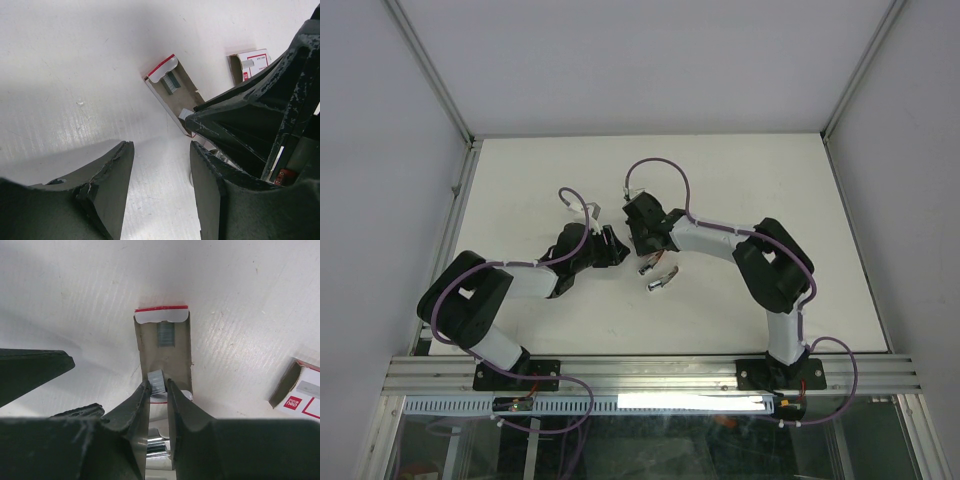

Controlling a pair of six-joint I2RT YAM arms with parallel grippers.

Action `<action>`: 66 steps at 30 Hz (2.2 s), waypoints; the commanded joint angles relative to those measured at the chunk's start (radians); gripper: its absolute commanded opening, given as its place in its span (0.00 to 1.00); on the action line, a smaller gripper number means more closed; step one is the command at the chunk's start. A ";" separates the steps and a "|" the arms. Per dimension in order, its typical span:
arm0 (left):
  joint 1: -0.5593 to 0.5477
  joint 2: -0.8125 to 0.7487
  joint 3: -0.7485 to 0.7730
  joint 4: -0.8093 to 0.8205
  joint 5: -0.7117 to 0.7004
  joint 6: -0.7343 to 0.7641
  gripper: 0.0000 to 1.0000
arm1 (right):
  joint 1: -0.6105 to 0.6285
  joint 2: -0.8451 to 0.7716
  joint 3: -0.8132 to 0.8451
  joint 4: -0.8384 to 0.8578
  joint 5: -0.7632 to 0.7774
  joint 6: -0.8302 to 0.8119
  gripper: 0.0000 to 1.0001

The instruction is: Load the staples into the stapler

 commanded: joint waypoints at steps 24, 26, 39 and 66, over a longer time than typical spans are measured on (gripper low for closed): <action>-0.043 -0.048 -0.011 0.128 0.171 0.019 0.65 | -0.011 -0.343 -0.061 0.040 -0.057 -0.025 0.17; -0.061 -0.029 0.000 0.142 0.190 0.015 0.65 | -0.020 -0.397 -0.098 0.038 -0.075 -0.021 0.17; -0.126 0.114 0.072 0.129 0.171 -0.009 0.66 | -0.095 -0.646 -0.283 -0.001 -0.116 -0.011 0.18; -0.248 -0.003 0.009 0.101 0.011 -0.160 0.69 | -0.121 -0.718 -0.380 0.003 -0.173 0.001 0.18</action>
